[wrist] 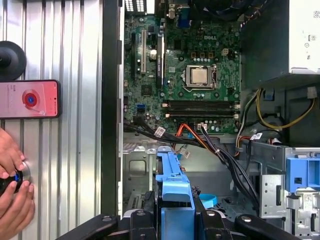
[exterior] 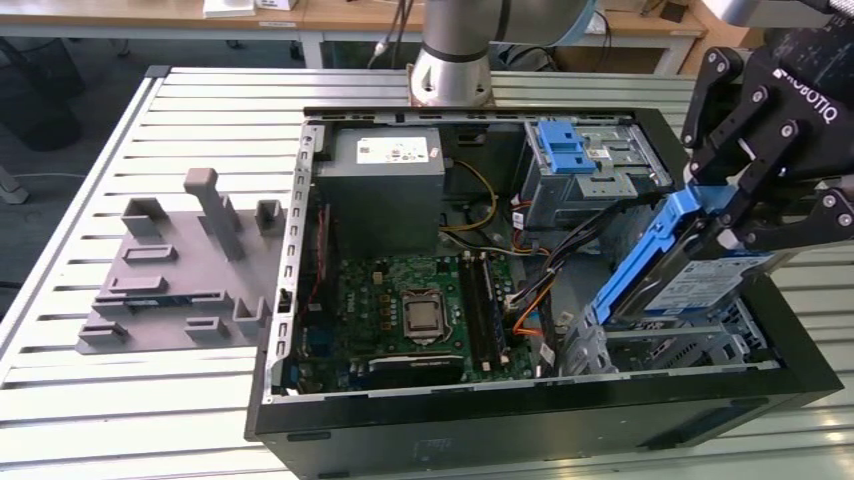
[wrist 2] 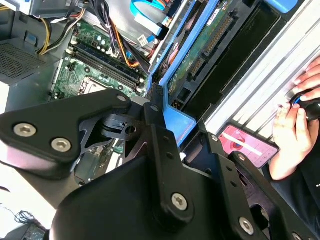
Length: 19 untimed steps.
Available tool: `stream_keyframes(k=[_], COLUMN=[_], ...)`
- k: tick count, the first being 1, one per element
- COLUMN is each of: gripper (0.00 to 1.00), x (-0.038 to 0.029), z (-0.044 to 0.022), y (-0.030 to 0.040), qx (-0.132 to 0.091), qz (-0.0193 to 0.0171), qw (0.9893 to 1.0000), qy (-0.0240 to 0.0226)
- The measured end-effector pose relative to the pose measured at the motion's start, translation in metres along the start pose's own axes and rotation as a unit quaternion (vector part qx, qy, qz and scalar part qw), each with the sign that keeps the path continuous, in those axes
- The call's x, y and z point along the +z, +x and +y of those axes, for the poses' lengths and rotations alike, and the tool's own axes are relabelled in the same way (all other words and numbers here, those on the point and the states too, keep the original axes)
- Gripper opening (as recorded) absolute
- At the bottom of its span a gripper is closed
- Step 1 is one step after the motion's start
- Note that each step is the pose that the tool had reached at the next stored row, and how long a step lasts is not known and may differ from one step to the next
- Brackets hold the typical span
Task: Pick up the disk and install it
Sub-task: 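Insert the disk into the insertion slot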
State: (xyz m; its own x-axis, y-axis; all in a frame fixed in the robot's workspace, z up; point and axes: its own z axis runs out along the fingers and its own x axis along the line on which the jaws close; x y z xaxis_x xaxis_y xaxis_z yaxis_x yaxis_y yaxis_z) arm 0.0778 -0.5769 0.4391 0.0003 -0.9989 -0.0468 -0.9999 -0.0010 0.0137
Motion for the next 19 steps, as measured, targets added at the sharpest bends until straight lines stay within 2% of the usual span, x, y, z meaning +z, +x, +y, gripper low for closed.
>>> stream_keyframes(k=[13,19], gripper=[0.36,0.36], x=[0.0099,0.0169], z=[-0.0003,-0.0004], y=[0.0005,0.0009], qx=[0.0,0.0], qz=[0.0,0.0], qw=[1.0,1.0], qy=[0.0,0.0])
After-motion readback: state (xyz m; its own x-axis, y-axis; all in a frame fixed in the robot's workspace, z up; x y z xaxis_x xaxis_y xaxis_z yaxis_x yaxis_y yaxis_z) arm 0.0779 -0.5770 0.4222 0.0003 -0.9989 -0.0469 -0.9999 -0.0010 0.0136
